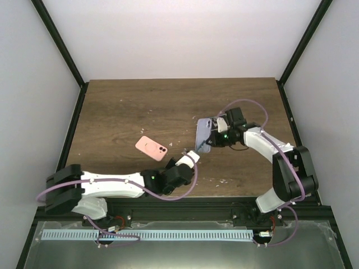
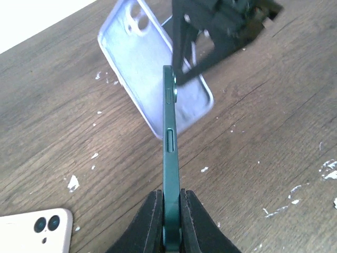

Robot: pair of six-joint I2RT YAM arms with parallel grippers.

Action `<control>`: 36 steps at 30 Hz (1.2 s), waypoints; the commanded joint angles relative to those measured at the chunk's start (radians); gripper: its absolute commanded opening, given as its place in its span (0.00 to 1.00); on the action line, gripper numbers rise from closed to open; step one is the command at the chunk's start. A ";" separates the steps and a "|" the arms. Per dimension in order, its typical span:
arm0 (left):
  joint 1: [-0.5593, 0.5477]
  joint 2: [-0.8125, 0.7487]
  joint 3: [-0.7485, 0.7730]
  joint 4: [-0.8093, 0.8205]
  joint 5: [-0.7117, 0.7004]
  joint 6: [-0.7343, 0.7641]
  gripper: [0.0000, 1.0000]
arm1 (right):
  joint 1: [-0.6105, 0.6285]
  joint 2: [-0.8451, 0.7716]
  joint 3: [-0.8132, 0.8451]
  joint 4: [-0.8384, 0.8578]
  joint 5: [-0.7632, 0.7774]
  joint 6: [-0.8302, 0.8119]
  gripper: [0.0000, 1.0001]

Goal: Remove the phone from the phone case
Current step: Remove the phone case from the phone, then move the phone to the center of the board.

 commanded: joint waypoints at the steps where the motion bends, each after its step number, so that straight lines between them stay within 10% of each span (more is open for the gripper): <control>1: -0.006 -0.143 -0.056 0.023 -0.007 -0.021 0.00 | -0.035 -0.025 0.166 -0.091 0.073 -0.261 0.01; 17: -0.006 -0.241 -0.100 0.010 -0.010 0.001 0.00 | -0.558 0.346 0.642 -0.510 0.082 -0.727 0.01; 36: -0.006 -0.167 -0.120 0.061 0.006 -0.010 0.00 | -0.546 0.898 0.935 -0.889 -0.243 -0.798 0.01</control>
